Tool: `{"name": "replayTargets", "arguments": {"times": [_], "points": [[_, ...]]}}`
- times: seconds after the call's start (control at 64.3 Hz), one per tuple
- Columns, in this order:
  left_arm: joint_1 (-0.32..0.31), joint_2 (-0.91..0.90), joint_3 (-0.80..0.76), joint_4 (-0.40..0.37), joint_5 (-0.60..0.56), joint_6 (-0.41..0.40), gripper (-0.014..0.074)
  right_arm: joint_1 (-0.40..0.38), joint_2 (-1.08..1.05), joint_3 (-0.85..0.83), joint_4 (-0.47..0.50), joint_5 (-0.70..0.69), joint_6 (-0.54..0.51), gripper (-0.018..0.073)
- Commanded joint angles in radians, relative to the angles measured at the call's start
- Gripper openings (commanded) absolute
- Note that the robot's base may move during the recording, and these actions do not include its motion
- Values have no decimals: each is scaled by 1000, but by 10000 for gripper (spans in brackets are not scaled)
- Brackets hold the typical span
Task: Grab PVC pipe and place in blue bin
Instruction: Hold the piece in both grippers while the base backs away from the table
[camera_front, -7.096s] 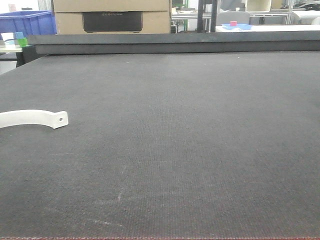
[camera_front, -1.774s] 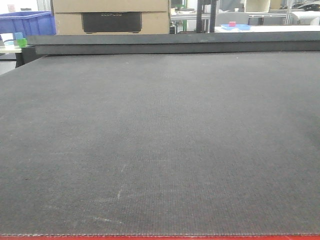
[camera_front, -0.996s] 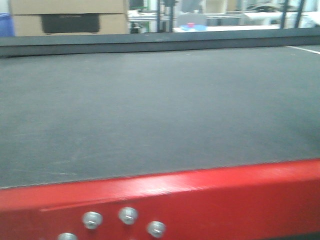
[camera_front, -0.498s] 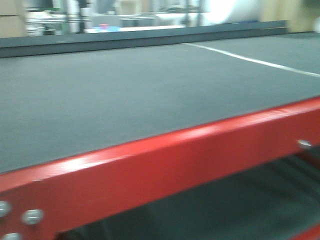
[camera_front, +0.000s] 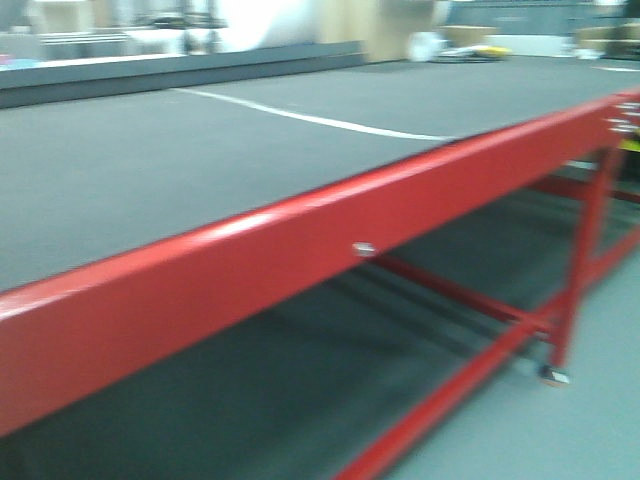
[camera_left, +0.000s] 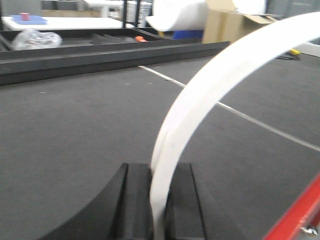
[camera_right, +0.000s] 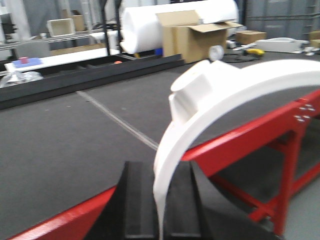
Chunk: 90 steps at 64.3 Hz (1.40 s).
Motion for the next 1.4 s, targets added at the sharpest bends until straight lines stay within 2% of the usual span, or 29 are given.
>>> {"name": "replayTargets", "arguments": {"times": [0.0, 1.385], "points": [[1, -5, 0, -9, -31, -3, -111, 2, -5, -9, -8, -25, 1, -151], [1, -5, 0, -9, -31, -3, -111, 2, -5, -9, -8, -25, 1, -151]]}}
